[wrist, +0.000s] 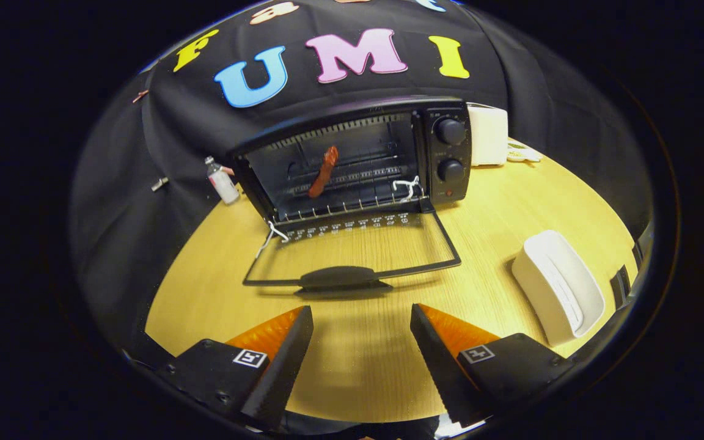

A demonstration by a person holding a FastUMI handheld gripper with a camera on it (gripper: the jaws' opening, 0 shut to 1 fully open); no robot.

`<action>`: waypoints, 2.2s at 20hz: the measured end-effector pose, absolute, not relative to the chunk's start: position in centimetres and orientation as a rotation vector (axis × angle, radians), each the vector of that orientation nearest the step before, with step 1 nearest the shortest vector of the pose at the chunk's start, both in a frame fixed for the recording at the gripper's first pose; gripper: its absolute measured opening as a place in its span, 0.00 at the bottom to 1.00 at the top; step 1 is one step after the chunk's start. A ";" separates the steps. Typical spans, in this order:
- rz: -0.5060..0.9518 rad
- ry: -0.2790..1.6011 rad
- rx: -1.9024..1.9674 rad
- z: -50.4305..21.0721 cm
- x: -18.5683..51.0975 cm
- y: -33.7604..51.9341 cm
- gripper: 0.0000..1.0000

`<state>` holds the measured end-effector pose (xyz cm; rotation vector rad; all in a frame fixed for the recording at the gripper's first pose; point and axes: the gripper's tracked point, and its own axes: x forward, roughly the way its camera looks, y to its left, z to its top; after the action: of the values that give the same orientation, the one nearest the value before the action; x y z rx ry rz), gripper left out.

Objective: Open the toaster oven, put the food inside, and close the toaster oven door.

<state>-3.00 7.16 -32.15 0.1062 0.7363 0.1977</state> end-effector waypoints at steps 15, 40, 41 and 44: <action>0.184 0.741 -0.044 -33.5 1.1 8.7 0.99; 0.241 0.411 0.039 -17.4 10.5 11.6 0.98; 0.252 0.404 0.034 -16.7 9.5 11.7 0.98; 0.269 0.367 0.030 -14.1 7.1 11.7 0.98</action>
<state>7.09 11.73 -14.06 0.0297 0.3670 0.2695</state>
